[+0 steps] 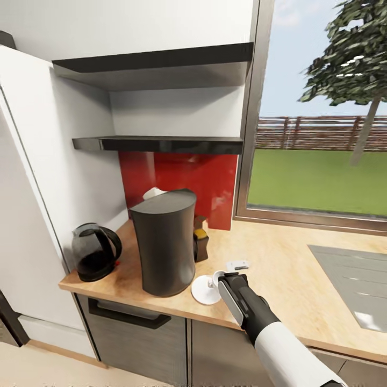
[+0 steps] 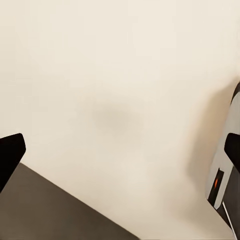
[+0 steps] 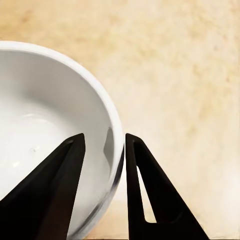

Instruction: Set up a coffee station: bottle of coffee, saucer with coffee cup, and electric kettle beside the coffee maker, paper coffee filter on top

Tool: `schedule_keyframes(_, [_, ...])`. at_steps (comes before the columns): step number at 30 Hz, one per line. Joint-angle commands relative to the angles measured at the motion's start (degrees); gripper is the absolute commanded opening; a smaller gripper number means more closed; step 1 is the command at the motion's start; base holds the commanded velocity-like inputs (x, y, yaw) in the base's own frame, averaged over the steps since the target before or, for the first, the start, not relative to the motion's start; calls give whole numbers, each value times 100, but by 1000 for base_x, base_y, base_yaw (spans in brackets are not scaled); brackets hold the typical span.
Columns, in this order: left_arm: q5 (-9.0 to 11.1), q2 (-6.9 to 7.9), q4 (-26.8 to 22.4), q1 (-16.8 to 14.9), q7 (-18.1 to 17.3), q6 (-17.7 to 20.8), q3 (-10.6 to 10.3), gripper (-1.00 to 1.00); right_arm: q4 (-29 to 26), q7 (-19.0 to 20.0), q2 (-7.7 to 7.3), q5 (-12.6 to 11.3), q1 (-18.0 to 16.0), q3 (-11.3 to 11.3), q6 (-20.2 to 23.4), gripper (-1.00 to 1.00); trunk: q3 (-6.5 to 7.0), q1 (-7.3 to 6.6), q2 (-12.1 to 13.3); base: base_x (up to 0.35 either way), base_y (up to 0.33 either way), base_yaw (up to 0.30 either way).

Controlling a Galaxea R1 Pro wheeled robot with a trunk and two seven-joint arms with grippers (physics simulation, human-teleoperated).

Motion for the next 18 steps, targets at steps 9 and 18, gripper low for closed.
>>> schedule_keyframes(9, [-59,-3,-8,0,-2,31,44,100,11,-50,-3,-59,-3,21,8,-100,-3,1,-6,-66,58,0])
schedule_keyframes(18, [-59,3,-8,0,-2,31,47,100,19,-50,-3,-58,-3,21,8,-100,-3,1,-6,-2,76,0])
